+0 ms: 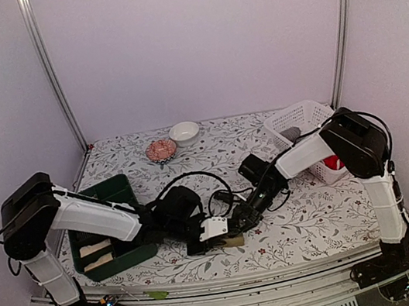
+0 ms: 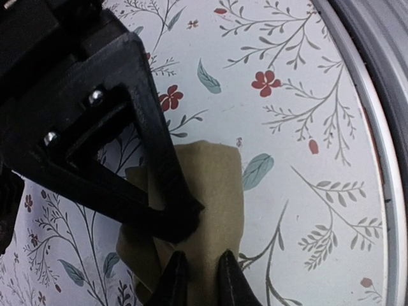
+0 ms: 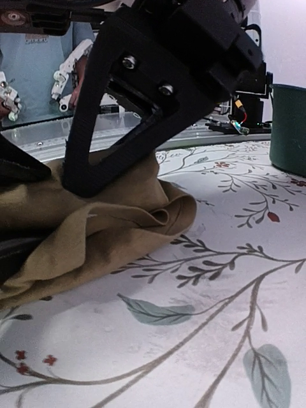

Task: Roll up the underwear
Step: Roll the underwear at the center of the board.

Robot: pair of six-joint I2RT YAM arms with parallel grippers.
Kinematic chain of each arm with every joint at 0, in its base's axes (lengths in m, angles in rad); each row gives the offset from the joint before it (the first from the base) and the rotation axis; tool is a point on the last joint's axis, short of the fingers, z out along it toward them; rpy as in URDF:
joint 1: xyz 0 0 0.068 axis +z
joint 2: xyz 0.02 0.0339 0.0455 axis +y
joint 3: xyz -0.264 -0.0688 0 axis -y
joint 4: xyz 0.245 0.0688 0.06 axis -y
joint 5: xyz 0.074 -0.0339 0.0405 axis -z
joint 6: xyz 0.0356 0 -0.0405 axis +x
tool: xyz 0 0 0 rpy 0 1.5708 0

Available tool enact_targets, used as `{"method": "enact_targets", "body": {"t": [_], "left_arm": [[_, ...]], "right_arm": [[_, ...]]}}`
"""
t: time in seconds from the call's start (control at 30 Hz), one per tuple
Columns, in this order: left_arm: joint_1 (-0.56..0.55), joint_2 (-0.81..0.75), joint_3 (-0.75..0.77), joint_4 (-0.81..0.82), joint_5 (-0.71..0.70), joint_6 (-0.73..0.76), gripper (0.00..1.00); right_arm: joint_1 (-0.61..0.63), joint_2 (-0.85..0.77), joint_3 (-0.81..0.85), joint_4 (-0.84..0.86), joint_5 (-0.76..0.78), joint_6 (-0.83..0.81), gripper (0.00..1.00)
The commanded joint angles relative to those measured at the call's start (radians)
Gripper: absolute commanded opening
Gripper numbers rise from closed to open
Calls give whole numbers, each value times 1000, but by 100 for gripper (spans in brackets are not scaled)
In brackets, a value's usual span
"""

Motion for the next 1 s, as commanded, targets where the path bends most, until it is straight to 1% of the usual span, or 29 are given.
{"method": "enact_targets", "body": {"t": [0.0,0.07,0.17,0.27,0.37,0.47,0.53,0.57,0.7,0.83,0.97], "left_arm": [[4,64,43,-179,73,-12,0],[19,80,76,-232,130,-20,0],[42,116,133,-320,195,-43,0],[61,156,188,-385,249,-84,0],[87,185,231,-434,325,-108,0],[115,260,278,-496,396,-114,0],[130,306,328,-547,417,-113,0],[136,327,343,-568,430,-110,0],[153,377,378,-606,443,-105,0],[168,416,423,-640,440,-103,0],[183,435,457,-658,446,-94,0]], "right_arm": [[-32,-132,-139,135,164,16,34],[-49,-230,-218,247,196,48,38],[-62,-349,-341,372,279,68,39],[-64,-462,-461,461,353,68,41],[-57,-561,-544,496,415,44,43],[-20,-633,-587,487,472,-14,44],[7,-662,-596,474,511,-44,46],[20,-673,-600,466,526,-83,47],[82,-677,-592,450,577,-153,48],[148,-600,-515,385,630,-243,49],[187,-535,-453,363,671,-313,49]]}}
